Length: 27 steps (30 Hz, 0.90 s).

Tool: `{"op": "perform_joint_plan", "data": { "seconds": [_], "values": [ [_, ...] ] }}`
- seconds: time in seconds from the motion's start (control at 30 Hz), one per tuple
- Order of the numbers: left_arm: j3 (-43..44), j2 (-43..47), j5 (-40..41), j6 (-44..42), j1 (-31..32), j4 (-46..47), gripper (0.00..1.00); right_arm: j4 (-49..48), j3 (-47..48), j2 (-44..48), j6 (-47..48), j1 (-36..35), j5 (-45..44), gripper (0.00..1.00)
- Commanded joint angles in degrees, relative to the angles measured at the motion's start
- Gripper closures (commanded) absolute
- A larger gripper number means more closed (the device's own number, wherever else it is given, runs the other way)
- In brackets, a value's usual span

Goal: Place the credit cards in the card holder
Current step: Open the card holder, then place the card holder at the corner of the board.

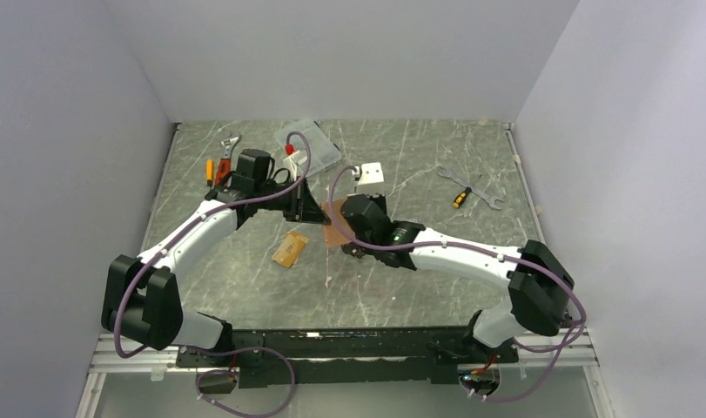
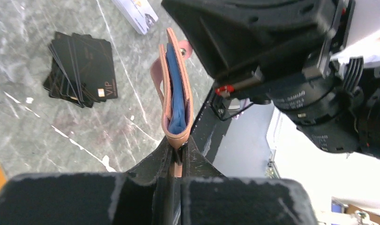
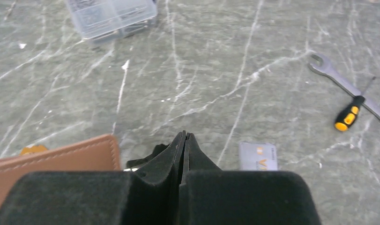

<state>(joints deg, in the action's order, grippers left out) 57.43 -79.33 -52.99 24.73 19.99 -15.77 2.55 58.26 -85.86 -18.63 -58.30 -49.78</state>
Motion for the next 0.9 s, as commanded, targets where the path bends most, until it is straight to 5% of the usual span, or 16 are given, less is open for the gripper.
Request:
{"op": "perform_joint_plan", "data": {
  "seconds": [0.0,0.33,0.37,0.5,0.57,0.87],
  "values": [
    [0.0,1.6,-4.6,0.8,0.2,-1.4,1.0,-0.4,-1.8,4.4,-1.8,0.4,-2.3,1.0],
    [-1.3,-0.8,0.6,-3.4,4.4,-1.9,1.0,13.8,-7.5,14.2,-9.8,1.0,14.0,1.0],
    [-1.9,-1.3,1.2,-3.8,5.5,-1.6,1.0,15.3,-8.5,15.6,-10.5,1.2,15.2,0.97],
    [-5.0,-4.2,2.8,-4.0,9.2,1.2,1.0,19.8,-11.0,24.2,-13.2,2.3,18.3,0.52],
    [-6.3,-5.3,3.0,-3.9,10.5,3.1,1.0,20.5,-12.2,27.7,-13.3,4.2,22.4,0.44],
    [-10.3,-12.2,5.7,-5.5,15.9,11.9,0.98,19.0,-17.9,31.1,-13.5,14.2,44.5,0.37]
  ]
}}
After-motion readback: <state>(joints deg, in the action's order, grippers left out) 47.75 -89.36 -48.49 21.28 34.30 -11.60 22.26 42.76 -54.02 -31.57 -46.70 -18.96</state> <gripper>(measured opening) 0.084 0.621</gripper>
